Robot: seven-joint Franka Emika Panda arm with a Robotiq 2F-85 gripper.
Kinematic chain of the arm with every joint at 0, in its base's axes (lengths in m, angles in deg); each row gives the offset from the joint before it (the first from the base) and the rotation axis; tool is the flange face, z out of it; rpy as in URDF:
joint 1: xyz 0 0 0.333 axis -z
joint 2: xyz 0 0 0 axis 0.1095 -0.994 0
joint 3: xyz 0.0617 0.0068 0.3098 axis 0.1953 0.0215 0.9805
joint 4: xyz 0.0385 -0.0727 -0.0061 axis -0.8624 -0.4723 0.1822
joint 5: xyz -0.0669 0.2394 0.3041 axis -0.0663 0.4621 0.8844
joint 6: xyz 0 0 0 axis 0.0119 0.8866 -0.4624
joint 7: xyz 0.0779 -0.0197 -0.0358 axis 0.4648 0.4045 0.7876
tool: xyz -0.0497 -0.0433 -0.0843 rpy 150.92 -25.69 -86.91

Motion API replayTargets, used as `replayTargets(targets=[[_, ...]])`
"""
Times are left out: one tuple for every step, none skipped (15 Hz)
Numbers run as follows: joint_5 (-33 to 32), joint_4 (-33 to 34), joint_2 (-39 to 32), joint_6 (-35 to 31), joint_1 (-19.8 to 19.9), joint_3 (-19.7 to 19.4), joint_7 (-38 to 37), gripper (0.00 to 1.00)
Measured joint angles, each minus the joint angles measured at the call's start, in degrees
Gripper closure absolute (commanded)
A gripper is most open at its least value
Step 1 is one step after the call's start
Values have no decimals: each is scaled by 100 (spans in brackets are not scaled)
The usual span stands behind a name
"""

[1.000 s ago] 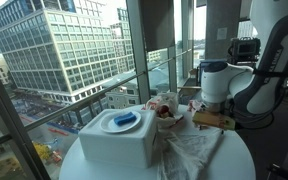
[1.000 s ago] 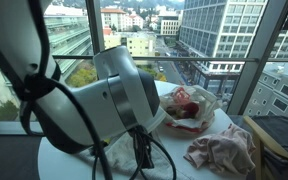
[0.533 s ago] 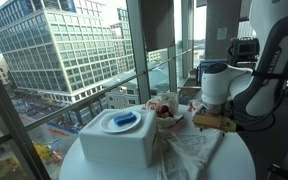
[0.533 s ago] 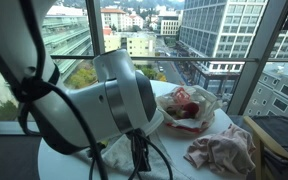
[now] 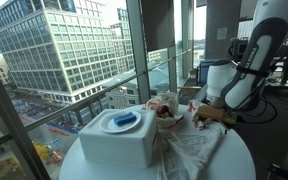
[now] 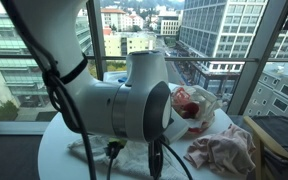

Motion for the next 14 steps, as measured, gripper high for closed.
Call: replayTargets(targets=[[364, 63, -11, 5, 52, -4, 282, 0], [753, 143, -35, 7, 13, -90, 601, 0], [1064, 253, -83, 9, -58, -202, 834, 0], [1310, 377, -151, 9, -157, -337, 1001, 0], [1516, 513, -240, 30, -259, -474, 1125, 0], [1691, 651, -349, 64, -356, -605, 1226, 0], [1844, 782, -469, 101, -441, -717, 1297, 0], [1981, 912, -604, 152, -515, -811, 1364, 0], [2080, 1029, -745, 186, -592, -908, 1409, 0], [2150, 1135, -897, 207, -670, -1005, 1429, 0], [2241, 1223, -1046, 219, -725, -1070, 1463, 0], [2326, 1301, -1195, 219, -758, -1107, 1500, 0], [2405, 1380, -1341, 208, -786, -1142, 1517, 0], [2513, 1460, -1486, 207, -800, -1159, 1540, 0]])
